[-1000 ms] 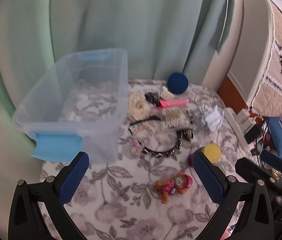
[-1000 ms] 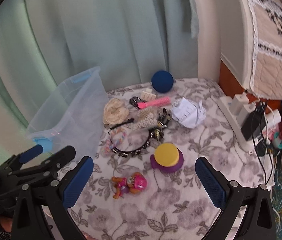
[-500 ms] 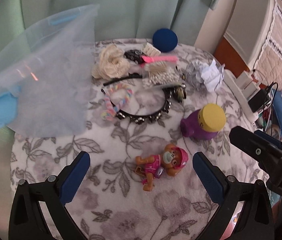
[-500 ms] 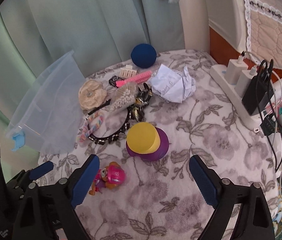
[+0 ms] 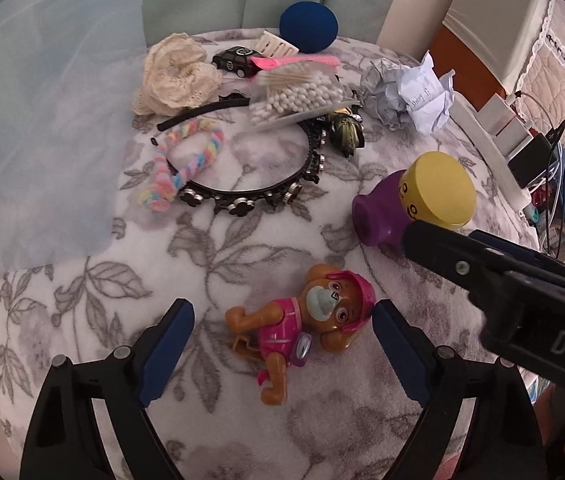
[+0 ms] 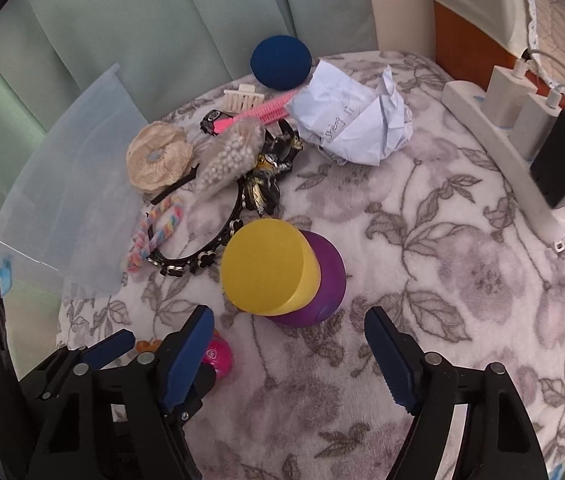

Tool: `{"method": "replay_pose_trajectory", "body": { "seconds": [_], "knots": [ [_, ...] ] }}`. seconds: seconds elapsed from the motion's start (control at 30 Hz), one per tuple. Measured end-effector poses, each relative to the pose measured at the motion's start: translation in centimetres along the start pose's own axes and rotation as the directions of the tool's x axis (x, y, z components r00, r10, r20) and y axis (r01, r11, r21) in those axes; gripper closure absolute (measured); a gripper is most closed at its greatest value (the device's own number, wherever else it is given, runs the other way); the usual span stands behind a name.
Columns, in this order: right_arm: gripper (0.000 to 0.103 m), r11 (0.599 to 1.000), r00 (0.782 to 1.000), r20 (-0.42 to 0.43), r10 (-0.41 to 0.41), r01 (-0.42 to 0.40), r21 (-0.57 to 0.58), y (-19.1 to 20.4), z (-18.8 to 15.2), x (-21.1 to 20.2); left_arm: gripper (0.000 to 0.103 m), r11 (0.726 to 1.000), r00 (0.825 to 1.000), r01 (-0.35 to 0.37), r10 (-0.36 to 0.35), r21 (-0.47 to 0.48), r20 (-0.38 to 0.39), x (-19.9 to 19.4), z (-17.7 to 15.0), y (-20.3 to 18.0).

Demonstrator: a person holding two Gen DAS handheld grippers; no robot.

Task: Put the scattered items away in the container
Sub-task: 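Grasp the pink toy dog with the left gripper while the right grasps the purple-yellow toy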

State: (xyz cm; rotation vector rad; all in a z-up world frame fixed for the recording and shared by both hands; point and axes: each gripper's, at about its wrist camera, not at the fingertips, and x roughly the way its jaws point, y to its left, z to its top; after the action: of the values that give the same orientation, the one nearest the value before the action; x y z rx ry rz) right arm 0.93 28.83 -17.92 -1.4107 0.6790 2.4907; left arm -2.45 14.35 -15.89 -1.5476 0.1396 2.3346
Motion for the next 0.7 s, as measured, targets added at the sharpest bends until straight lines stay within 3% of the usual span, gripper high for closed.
{"method": "replay_pose_trajectory", "body": {
  "seconds": [0.13,0.7],
  "knots": [
    [0.027,1.000,1.000,-0.014,0.007,-0.006,0.006,-0.2,0.2,1.1,0.024,1.000,0.999,0.027,-0.027,0.012,-0.019,0.8,-0.1,-0.3],
    [0.028,0.997,0.997,-0.002,0.081,-0.081,0.008,-0.3,1.1,3.6,0.025,0.998,0.999,0.047,-0.048,0.048,0.021,1.8,0.9,-0.4]
  ]
}}
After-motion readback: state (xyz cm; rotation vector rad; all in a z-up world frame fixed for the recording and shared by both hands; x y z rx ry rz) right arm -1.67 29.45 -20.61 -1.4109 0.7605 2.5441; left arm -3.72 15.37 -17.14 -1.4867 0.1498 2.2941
